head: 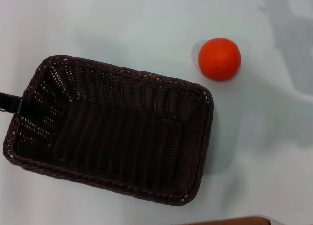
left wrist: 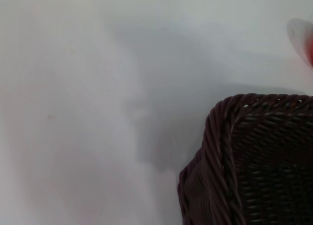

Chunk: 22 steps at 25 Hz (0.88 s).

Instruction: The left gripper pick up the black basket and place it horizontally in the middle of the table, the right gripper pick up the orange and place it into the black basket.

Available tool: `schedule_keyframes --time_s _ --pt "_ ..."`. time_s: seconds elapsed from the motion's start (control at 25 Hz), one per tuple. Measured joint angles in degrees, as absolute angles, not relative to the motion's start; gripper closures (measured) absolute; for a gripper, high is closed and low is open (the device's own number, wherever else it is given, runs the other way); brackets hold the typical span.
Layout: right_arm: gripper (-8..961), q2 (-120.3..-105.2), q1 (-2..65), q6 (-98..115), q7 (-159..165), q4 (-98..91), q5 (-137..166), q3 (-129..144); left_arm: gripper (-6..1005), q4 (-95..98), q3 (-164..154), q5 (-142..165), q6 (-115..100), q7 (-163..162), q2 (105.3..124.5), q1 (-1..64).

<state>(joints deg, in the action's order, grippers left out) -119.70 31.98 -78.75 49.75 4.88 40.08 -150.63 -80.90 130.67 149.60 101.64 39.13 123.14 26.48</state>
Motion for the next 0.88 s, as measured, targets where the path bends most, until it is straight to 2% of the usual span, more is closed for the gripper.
schedule_keyframes --time_s 0.12,0.56,0.88 --pt "128 -119.70 32.0 -78.7 49.7 5.0 40.1 -150.7 828 -81.0 130.8 149.5 101.9 39.1 123.13 26.5" --pt "128 -119.70 32.1 -78.4 49.7 4.8 40.1 -150.8 830 -81.3 135.1 140.9 106.7 39.0 122.67 26.8" --pt "128 -119.70 31.9 -77.1 49.7 4.7 40.1 -150.7 829 -81.9 138.8 134.9 107.0 33.0 123.58 26.4"
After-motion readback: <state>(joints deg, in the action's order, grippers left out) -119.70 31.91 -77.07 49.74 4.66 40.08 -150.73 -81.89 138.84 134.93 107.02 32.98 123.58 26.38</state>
